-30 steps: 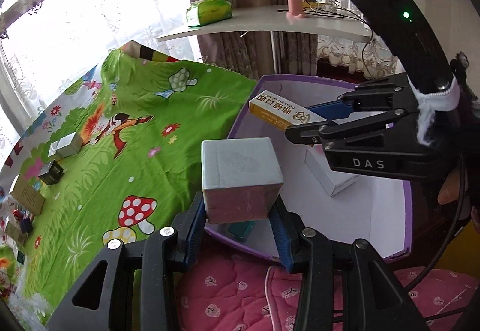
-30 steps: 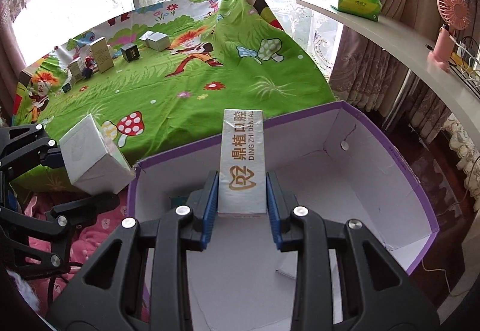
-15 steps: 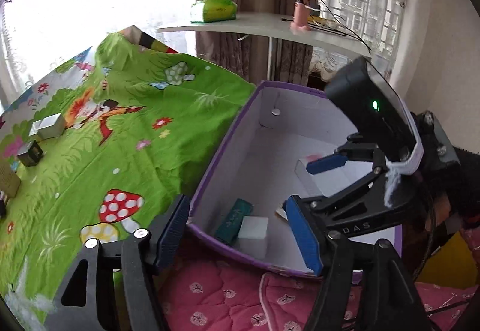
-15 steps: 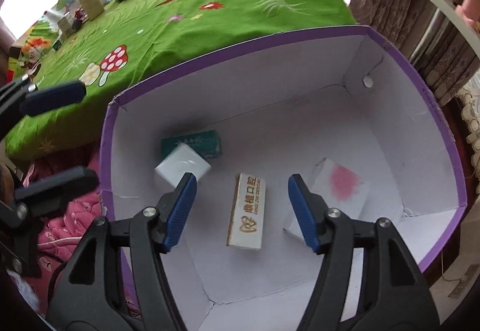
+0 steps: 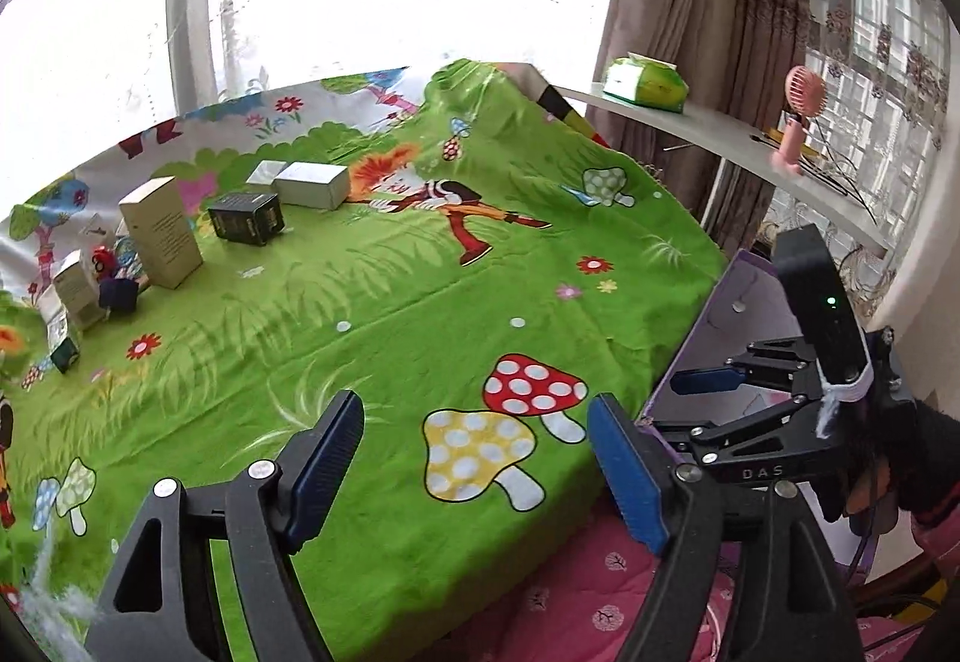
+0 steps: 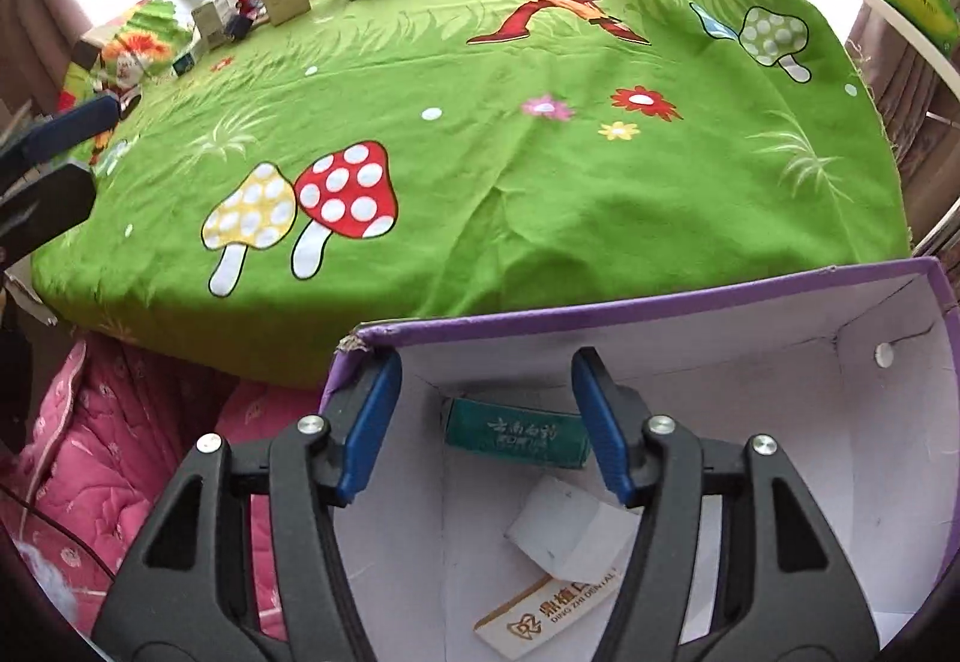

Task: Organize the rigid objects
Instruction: 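Grasp a white printed box with right tool while left tool grasps the black box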

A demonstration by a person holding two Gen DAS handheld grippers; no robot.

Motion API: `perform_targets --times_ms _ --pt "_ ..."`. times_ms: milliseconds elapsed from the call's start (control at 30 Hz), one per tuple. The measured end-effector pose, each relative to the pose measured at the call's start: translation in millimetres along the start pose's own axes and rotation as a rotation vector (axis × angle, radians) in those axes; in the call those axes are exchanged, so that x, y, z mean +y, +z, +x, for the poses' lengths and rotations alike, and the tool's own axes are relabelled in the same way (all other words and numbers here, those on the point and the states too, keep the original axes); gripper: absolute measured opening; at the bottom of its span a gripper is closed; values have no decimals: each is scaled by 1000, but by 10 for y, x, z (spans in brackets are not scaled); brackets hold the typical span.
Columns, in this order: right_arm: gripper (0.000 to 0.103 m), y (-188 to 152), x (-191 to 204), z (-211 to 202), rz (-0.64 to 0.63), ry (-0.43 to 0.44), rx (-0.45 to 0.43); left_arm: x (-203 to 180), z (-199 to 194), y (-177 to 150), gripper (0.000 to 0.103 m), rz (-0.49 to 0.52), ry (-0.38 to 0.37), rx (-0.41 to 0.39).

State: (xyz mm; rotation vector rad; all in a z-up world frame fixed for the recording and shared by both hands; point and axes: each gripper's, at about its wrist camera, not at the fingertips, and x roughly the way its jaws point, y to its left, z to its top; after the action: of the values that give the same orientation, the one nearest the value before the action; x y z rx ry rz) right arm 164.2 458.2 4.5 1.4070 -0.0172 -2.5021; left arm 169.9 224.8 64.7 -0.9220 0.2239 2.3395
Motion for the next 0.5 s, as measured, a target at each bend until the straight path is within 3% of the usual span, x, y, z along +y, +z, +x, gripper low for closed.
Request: perform_targets --times_ms 67,133,200,300,333,367,433,500 --pt "64 7 -67 38 27 29 26 187 11 -25 78 -40 21 3" --pt "64 17 -29 -61 -42 -97 85 355 -58 -38 78 -46 64 -19" --pt "64 88 33 -331 -128 -221 65 563 -129 -46 80 -59 109 -45" --pt "65 315 115 -789 -130 -148 -46 953 -118 -55 89 -137 170 -52" --pt "71 441 180 -872 -131 -130 -91 1089 -72 -52 89 -162 198 -45" --pt "83 578 258 -916 -140 -121 -134 1218 -15 -56 89 -183 235 -36" --pt "94 976 479 -765 -190 -126 -221 1464 106 -61 89 -220 325 -7" --pt "94 1360 634 -473 -255 -126 -273 1694 183 -73 89 -258 388 3"
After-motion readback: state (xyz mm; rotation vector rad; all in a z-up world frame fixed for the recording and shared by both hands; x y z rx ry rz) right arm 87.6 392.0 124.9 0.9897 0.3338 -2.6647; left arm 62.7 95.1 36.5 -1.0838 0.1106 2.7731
